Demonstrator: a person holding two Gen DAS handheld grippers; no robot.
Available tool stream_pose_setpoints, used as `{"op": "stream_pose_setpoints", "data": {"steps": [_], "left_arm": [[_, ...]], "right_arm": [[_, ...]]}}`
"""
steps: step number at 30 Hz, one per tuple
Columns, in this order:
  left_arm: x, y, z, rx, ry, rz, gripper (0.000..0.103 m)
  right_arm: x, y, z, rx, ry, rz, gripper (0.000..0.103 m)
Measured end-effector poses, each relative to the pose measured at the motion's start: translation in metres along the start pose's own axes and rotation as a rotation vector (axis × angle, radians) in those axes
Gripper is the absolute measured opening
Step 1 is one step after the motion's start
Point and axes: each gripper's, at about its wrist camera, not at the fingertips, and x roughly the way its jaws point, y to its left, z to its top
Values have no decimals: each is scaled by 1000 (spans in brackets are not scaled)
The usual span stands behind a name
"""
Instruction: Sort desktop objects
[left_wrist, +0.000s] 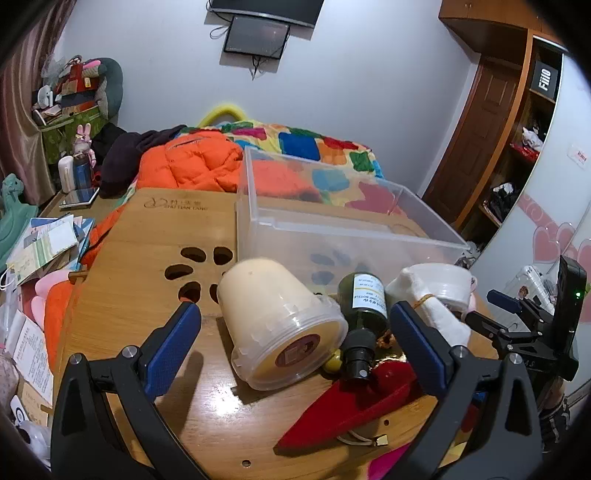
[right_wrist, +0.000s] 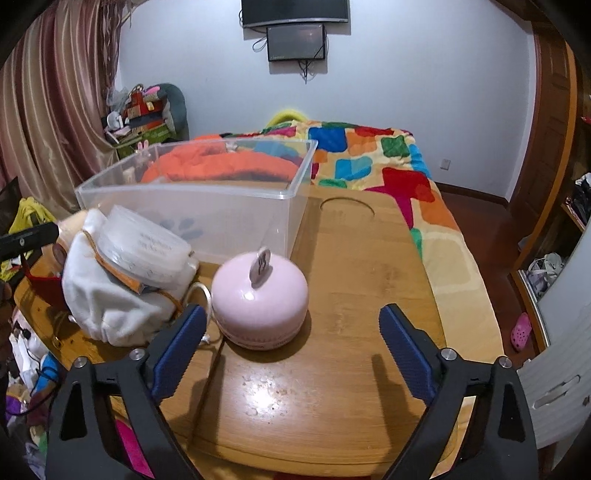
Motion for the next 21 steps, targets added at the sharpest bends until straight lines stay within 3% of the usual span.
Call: {"op": "stream_pose_setpoints", "data": {"steps": [6, 15, 18, 21], "left_arm": [[14, 1, 0, -14, 38, 7, 103], [26, 1, 4, -32, 62, 2, 103], [29, 4, 6, -53, 72, -8, 103], [31, 4, 7, -60, 69, -7, 103]], "right_arm": [[12, -1, -6, -28, 41, 5, 86], [30, -1, 7, -49, 71, 79, 85], [38, 2, 8, -48, 100, 117, 72], [44, 1, 10, -31, 105, 144, 70]]}}
